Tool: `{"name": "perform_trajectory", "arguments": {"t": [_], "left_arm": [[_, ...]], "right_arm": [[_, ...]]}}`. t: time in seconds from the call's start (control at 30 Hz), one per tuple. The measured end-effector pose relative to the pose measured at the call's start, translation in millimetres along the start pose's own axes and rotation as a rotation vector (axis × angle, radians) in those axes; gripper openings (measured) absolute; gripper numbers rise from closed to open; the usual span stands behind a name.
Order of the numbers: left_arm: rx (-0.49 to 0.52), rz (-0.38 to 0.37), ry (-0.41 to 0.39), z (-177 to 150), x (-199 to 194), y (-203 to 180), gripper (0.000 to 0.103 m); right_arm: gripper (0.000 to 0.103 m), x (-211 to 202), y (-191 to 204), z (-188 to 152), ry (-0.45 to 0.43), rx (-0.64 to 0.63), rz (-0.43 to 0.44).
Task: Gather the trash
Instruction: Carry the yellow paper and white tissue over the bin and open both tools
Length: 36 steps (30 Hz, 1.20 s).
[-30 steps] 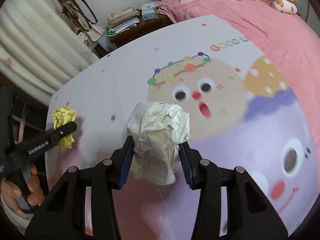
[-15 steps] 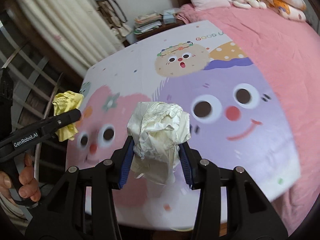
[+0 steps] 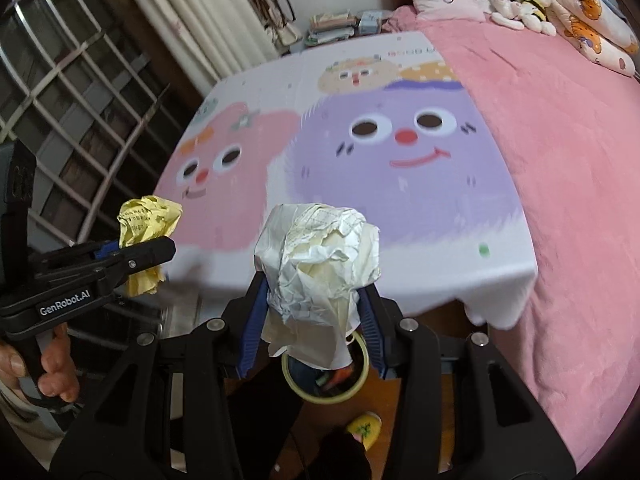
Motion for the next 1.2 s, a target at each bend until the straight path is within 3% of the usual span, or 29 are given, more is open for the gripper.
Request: {"name": "perform_trajectory", "arguments": {"t": [0.2,0.43,0.87,1.2], "left_arm": [[0.032,0.023,0.074,-43.7,-7.3,-12.9,0.028],[0.05,0.047,0.15,-87.5,5.6,-2.4,0.028],[0.029,0.05,0.314,-207.9,80.2,37.0,0.028],[0.01,0.044,0.357,-254.0,151.3,66.5,0.028]], "right_arm": [[0.04,-4.6,0.8,-40.9,0.068,-0.046,-0.002],[0.04,19.3,2.0,-89.2,0.168,-0.002,-0.025],[0.04,105.4,-5.7,-201.9,0.312,0.096,-0.111],[0.04,163.3,-20.3,-262.5,0.338,0.144,-0.164]]}}
Point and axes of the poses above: each gripper's, at about its wrist camera, not at the fingertips, and x roughly the way its jaws point, y to its left, z to its top, the point moved 1 cm from there along x, roughly the way its jaws point, and after that the axes turned 11 degrees about -y, right-handed, at the moved point
